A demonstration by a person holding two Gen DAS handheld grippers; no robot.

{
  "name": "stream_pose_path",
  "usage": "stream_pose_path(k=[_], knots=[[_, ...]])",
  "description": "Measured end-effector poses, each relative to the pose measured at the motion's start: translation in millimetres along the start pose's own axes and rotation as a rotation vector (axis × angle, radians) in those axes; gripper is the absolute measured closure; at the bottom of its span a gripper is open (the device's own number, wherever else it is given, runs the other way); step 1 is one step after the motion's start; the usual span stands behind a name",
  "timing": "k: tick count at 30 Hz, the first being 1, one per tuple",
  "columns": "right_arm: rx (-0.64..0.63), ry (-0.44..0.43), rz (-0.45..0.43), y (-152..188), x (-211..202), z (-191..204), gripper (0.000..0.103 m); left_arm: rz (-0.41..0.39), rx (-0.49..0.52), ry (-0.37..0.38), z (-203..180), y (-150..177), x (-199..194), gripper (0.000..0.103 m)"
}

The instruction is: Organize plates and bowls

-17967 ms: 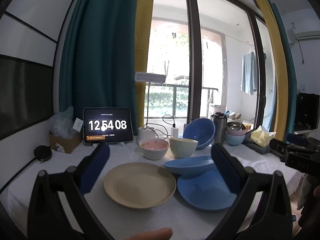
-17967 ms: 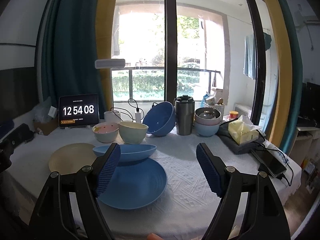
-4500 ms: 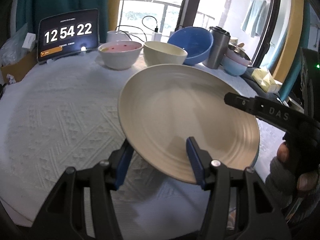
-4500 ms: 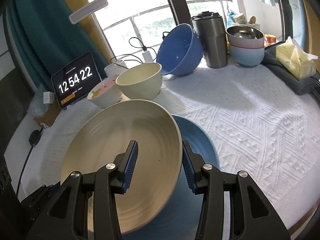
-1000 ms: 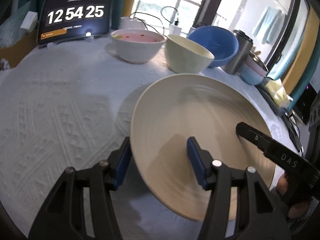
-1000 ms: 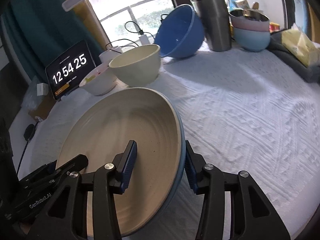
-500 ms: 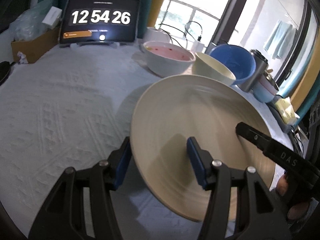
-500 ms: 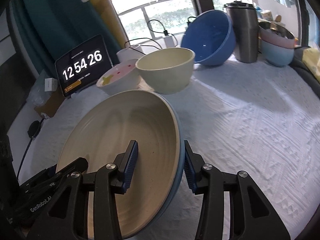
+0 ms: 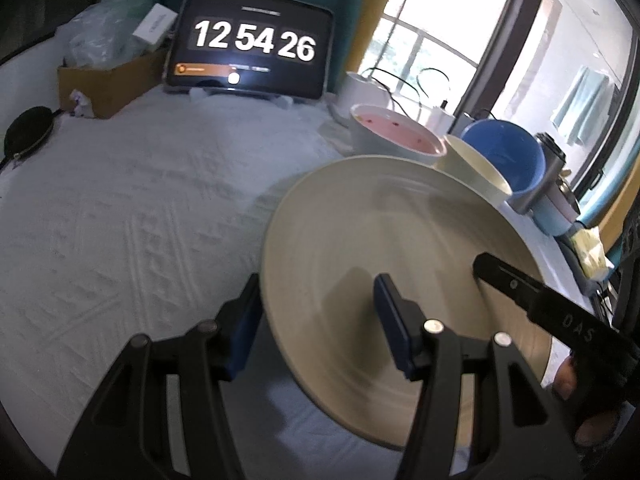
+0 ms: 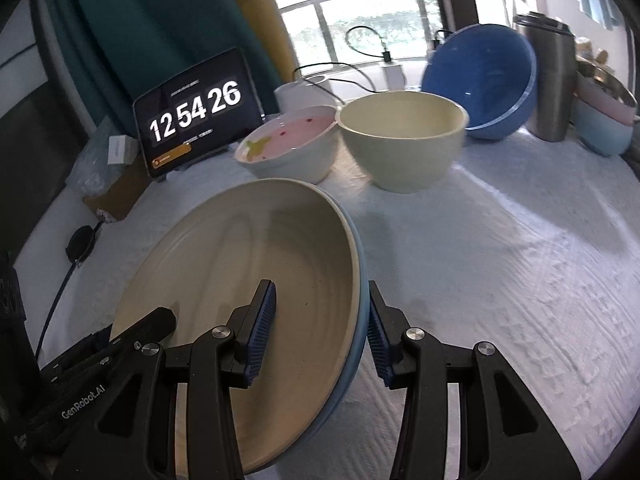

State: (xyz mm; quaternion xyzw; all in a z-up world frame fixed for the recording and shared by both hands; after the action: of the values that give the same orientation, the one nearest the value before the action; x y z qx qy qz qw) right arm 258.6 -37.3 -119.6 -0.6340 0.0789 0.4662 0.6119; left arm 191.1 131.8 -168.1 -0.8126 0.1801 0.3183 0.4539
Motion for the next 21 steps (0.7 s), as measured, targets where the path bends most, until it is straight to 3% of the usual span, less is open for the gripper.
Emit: stream_pose_path(k=[14, 21], knots=[[-0.036, -0.035, 0.046, -11.7, 26.7, 23.2, 0.057, 0.011, -0.084, -0.023, 28.0, -8.1, 5.5, 0.046], [-0.017, -0.047, 0.07, -10.4, 34.3, 23.2, 0.056, 0.005, -0.071, -0.026, 25.3, -7.6, 5.8, 0.046]])
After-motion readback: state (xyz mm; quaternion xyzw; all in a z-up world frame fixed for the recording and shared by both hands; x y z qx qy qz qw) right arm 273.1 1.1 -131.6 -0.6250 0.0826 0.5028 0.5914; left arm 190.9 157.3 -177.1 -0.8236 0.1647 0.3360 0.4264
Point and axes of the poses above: each gripper's, at about its wrist camera, not at the fingertips, and x roughly the way its jaws point, z to its left, y to its underside, the point moved 5 cm from there along x, roughly the way its jaws point, and after that the axes turned 8 degrees about -x, right-handed, at the moved point
